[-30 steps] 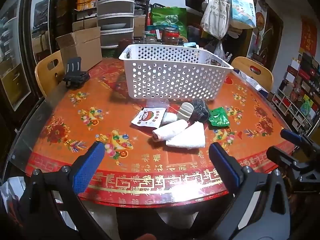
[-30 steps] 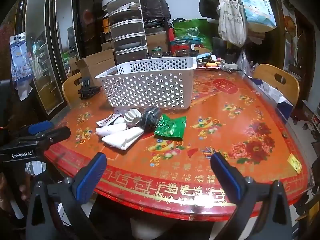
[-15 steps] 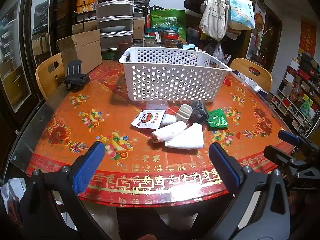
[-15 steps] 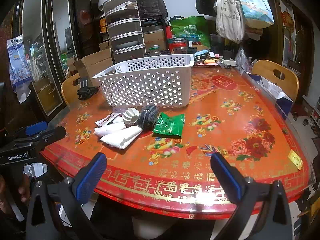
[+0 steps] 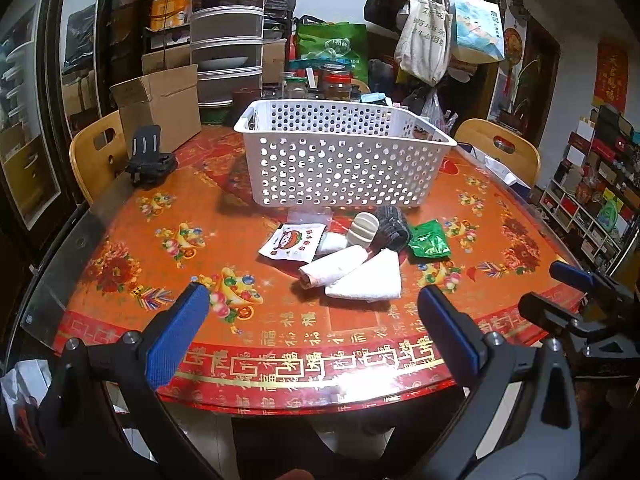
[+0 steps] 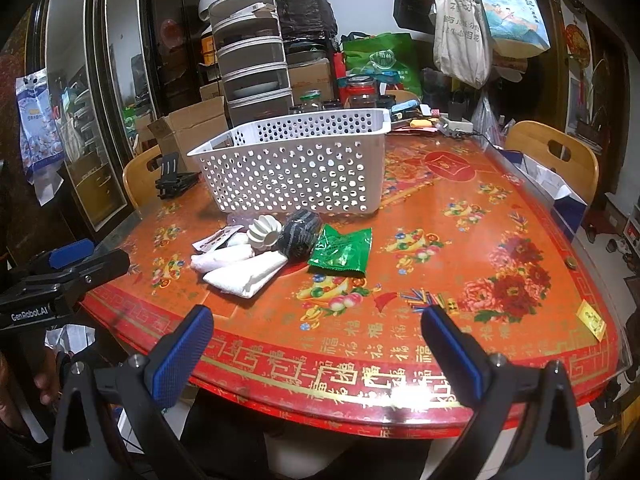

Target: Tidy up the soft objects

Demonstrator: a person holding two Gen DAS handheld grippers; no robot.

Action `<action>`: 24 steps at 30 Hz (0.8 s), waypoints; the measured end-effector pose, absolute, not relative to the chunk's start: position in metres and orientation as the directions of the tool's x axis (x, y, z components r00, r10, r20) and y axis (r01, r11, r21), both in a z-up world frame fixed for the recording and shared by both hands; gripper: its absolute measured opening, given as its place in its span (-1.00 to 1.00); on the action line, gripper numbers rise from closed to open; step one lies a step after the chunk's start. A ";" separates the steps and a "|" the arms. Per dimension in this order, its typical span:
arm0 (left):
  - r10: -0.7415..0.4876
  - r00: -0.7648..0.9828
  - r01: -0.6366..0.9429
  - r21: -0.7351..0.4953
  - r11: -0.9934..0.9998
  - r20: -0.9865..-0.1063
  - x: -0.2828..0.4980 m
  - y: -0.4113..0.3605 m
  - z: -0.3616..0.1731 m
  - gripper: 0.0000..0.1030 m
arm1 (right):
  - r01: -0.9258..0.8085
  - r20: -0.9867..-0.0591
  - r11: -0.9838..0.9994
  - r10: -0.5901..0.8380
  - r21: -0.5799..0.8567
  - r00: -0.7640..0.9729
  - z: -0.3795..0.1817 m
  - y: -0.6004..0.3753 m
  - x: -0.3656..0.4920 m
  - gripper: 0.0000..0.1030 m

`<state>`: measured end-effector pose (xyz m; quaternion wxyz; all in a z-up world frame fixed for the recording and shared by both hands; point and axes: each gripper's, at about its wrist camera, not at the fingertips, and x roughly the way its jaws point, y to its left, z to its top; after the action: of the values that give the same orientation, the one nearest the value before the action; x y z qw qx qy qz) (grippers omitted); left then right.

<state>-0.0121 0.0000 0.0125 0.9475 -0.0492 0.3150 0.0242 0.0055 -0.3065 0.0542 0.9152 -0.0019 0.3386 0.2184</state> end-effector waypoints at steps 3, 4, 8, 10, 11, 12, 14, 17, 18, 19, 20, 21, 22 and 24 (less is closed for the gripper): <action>0.013 0.801 -0.076 -0.080 0.994 -0.598 -0.013 0.000 0.013 1.00 | -0.403 -0.621 0.904 0.399 0.144 0.675 0.055 -0.306 0.005 1.00; 0.014 0.801 -0.076 -0.079 0.994 -0.599 -0.012 0.000 0.013 1.00 | -0.402 -0.621 0.904 0.399 0.144 0.675 0.054 -0.306 0.005 1.00; 0.013 0.800 -0.076 -0.079 0.994 -0.599 -0.012 0.000 0.013 1.00 | -0.402 -0.621 0.904 0.399 0.144 0.675 0.054 -0.306 0.005 1.00; 0.012 0.801 -0.074 -0.079 0.994 -0.599 -0.013 0.000 0.013 1.00 | -0.402 -0.622 0.904 0.399 0.144 0.674 0.054 -0.306 0.005 1.00; 0.011 0.801 -0.073 -0.079 0.994 -0.599 -0.013 0.000 0.013 1.00 | -0.403 -0.622 0.904 0.399 0.144 0.674 0.054 -0.306 0.005 1.00; 0.011 0.801 -0.073 -0.079 0.994 -0.599 -0.013 -0.001 0.013 1.00 | -0.403 -0.622 0.904 0.399 0.144 0.674 0.054 -0.305 0.005 1.00; 0.010 0.800 -0.073 -0.081 0.994 -0.599 -0.013 -0.001 0.013 1.00 | -0.402 -0.622 0.904 0.398 0.143 0.674 0.054 -0.306 0.005 1.00; 0.010 0.800 -0.073 -0.081 0.994 -0.600 -0.012 0.000 0.013 1.00 | -0.404 -0.622 0.904 0.399 0.143 0.674 0.054 -0.305 0.005 1.00; 0.010 0.800 -0.073 -0.081 0.994 -0.600 -0.013 -0.001 0.013 1.00 | -0.404 -0.622 0.903 0.400 0.143 0.673 0.053 -0.305 0.005 1.00; 0.009 0.800 -0.072 -0.081 0.994 -0.599 -0.012 0.000 0.013 1.00 | -0.405 -0.622 0.903 0.400 0.143 0.673 0.053 -0.305 0.005 1.00; 0.010 0.800 -0.073 -0.081 0.994 -0.600 -0.012 0.000 0.013 1.00 | -0.404 -0.622 0.904 0.399 0.143 0.673 0.053 -0.305 0.005 1.00; 0.009 0.800 -0.073 -0.082 0.994 -0.600 -0.012 0.000 0.013 1.00 | -0.404 -0.622 0.904 0.399 0.143 0.673 0.053 -0.305 0.005 1.00; 0.009 0.800 -0.072 -0.081 0.994 -0.600 -0.012 0.000 0.013 1.00 | -0.404 -0.622 0.904 0.399 0.143 0.673 0.053 -0.305 0.005 1.00; 0.010 0.800 -0.073 -0.081 0.994 -0.600 -0.012 0.000 0.013 1.00 | -0.405 -0.623 0.903 0.400 0.143 0.673 0.053 -0.305 0.005 1.00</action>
<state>-0.0125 -0.0004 0.0133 0.9474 -0.0500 0.3154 0.0219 0.0048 -0.3048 0.0528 0.9145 -0.0038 0.3395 0.2200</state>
